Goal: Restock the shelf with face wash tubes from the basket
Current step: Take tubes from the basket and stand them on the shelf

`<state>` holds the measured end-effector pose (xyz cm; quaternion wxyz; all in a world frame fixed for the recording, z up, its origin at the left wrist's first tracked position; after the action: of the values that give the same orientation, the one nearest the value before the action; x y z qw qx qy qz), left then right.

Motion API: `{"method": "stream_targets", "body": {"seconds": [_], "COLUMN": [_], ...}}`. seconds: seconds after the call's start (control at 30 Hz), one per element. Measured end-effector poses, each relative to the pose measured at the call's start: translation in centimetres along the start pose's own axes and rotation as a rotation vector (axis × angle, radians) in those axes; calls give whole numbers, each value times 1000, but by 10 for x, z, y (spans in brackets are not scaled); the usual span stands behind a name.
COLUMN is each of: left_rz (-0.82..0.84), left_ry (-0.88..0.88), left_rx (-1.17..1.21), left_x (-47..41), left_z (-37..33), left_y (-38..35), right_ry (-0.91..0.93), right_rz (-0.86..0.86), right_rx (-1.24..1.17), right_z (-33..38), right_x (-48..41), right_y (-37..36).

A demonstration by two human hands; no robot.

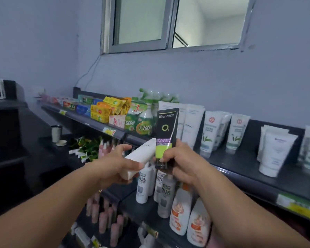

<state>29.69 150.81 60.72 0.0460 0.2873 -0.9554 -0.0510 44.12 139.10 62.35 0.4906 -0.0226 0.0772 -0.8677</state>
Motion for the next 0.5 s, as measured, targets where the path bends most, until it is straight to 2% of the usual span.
{"method": "stream_targets", "body": {"seconds": [0.13, 0.27, 0.5], "left_rz": [-3, -24, 158], "left_ry": [-113, -120, -224], "left_rx": [54, 240, 302], "left_x": [1, -2, -18], "left_z": [-17, -35, -57], "left_y": [-32, -63, -116], "right_ry": [20, 24, 96], "right_rz": [5, 17, -97], "right_rx": [-57, -161, -177], "right_z": [14, 28, 35], "right_x": [18, 35, 62], "right_y": [23, 47, 94]}}
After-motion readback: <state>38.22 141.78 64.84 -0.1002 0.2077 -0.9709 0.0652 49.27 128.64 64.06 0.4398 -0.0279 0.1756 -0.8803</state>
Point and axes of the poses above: each hand's wrist, its own x-axis away from the middle knuckle, its own y-axis out of the back of the hand, z = x × y, the point moved 1 cm from there along -x, towards the middle knuckle, and after that the axes turned 5 degrees about -x, right-handed, at the moved point
